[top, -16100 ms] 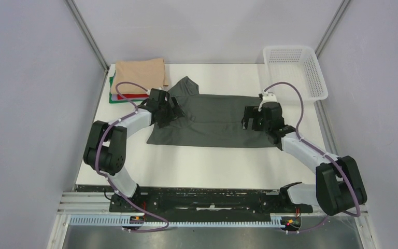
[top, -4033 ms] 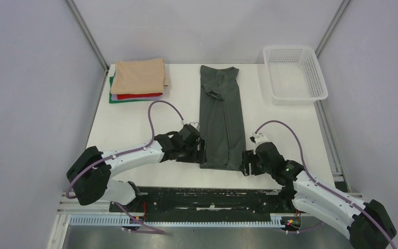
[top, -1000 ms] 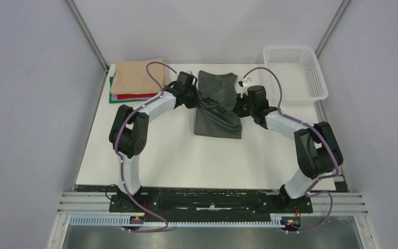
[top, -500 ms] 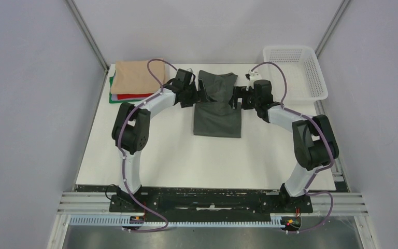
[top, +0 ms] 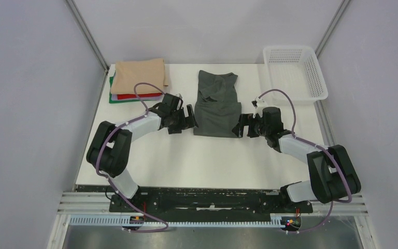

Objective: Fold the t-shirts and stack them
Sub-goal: Grab one side of the 2/3 rectangular tshirt with both arms

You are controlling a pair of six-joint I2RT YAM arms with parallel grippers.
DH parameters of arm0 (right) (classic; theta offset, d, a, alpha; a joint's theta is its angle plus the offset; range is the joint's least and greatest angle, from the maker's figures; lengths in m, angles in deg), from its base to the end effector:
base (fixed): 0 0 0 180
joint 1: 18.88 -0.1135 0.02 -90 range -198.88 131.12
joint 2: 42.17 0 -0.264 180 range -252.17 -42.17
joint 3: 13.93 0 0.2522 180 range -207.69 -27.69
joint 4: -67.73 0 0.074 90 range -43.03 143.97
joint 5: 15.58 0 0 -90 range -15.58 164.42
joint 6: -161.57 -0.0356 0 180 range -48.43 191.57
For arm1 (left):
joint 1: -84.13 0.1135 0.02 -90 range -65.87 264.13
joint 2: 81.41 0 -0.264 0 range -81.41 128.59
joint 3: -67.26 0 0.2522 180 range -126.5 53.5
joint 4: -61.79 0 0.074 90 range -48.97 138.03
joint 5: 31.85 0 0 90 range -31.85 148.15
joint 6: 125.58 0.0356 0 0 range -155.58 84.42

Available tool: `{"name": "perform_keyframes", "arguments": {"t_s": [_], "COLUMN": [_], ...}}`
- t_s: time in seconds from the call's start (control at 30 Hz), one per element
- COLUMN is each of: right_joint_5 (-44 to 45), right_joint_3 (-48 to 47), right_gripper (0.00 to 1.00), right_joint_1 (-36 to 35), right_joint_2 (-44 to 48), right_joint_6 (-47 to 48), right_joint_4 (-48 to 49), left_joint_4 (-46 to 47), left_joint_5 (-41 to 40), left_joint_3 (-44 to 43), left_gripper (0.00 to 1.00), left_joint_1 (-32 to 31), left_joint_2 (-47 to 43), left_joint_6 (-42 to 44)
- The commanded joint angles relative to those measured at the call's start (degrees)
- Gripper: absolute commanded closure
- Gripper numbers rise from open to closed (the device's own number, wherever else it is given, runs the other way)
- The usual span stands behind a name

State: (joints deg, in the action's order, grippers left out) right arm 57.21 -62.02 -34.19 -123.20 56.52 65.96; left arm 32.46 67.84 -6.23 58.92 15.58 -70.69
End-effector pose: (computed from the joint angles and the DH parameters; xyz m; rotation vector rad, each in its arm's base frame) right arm 0.2666 0.0839 0.1756 -0.1800 2.2071 0.6252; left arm 0.3135 -0.1542 0.1880 -0.1501 2.5892 -0.6280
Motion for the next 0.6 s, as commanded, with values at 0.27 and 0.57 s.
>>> {"name": "perform_keyframes", "arguments": {"t_s": [0.27,0.57], "right_joint_5": [1.66,3.18], "right_joint_3": [3.48,2.60], "right_gripper": [0.21,0.41], "right_joint_1": [-3.53,-5.05], "right_joint_2": [-0.46,-5.37], "right_joint_6": [1.90,1.75], "right_joint_4": [-0.05,1.53], "left_joint_4": [7.56,8.54], "left_joint_5": [5.68,6.19], "left_joint_3": [2.51,1.08], "left_gripper": [0.36,0.62], "left_joint_1": [-1.59,-2.43], "left_joint_2": [5.17,8.59], "left_joint_6": [-4.87,-5.41]}}
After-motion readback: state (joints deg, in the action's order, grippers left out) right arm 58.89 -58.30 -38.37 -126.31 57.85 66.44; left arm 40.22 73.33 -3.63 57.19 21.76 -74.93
